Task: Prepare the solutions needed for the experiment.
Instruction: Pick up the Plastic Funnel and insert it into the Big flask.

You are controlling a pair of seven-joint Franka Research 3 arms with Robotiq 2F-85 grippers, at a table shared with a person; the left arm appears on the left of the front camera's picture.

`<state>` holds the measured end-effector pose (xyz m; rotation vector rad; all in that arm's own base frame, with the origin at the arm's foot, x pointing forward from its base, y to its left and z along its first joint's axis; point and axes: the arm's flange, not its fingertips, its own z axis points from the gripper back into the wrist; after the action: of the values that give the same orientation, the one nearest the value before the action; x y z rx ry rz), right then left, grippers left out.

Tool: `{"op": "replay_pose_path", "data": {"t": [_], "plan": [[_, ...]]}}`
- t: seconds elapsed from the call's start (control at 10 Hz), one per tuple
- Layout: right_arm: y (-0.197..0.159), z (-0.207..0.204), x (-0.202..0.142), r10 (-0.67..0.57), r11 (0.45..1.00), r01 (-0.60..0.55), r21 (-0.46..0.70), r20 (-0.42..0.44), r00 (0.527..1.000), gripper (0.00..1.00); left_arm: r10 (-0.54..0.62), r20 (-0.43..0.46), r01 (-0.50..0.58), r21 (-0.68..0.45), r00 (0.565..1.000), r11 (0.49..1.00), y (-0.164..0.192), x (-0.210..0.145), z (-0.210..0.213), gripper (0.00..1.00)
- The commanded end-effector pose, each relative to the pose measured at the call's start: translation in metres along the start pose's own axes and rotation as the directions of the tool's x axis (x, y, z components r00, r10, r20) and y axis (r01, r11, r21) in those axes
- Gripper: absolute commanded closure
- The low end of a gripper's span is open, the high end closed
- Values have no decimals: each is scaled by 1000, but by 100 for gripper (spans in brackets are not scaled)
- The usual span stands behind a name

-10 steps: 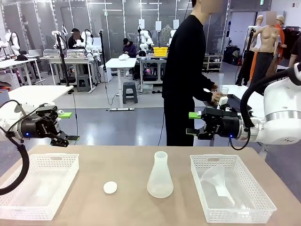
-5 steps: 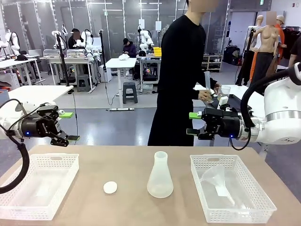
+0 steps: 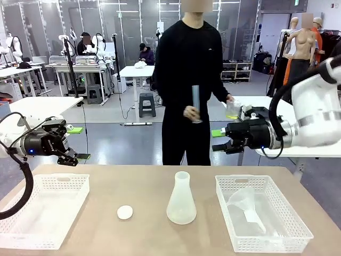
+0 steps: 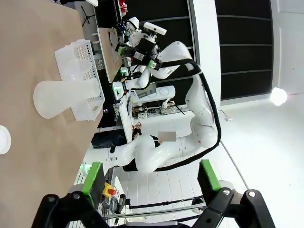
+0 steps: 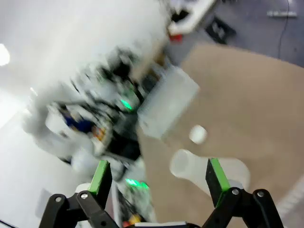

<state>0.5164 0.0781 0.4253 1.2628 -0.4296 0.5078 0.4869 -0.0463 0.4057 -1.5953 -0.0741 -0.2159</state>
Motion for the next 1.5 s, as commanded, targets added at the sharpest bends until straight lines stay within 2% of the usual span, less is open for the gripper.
{"op": "replay_pose_path", "data": {"t": [0.0,0.1,0.2,0.3,0.4,0.5,0.8,0.9,1.0,1.1,1.3,1.4], "plan": [[4,-2,23,239,945,-276,-175,-207,949,0,0,-3,0,-6,1000,1000,-1,-1,0,0],[1,-3,34,286,906,-358,-228,-297,911,0,0,-3,0,-6,1000,1000,-1,-1,0,0],[-6,-3,41,287,811,-467,-353,-455,843,0,0,-3,0,-6,1000,1000,-1,-1,0,0],[-6,-2,45,280,787,-519,-333,-557,782,0,0,-3,0,-6,1000,1000,-1,-1,0,0],[-6,-1,46,245,763,-523,-378,-580,777,0,0,-3,0,-6,1000,1000,-1,-1,0,0],[6,4,47,258,869,-415,-272,-467,846,0,0,-3,0,-6,1000,1000,-1,-1,0,0],[6,4,47,258,869,-415,-272,-467,846,0,0,-3,0,-6,1000,1000,-1,-1,0,0],[2,2,47,258,849,-443,-288,-505,824,0,0,-3,0,-6,1000,1000,-1,-1,0,0],[7,-19,43,319,669,-684,-290,-719,617,0,0,-3,0,-6,1000,1000,-1,-1,0,0],[9,-28,39,293,574,-780,-249,-828,479,0,0,-3,0,-6,1000,1000,-1,-1,0,0],[6,-36,32,285,445,-895,-47,-939,191,0,0,-3,0,-6,1000,1000,-1,-1,0,0],[5,-38,31,273,447,-894,-2,-952,139,0,0,-3,0,-6,1000,1000,-1,-1,0,0]]}}
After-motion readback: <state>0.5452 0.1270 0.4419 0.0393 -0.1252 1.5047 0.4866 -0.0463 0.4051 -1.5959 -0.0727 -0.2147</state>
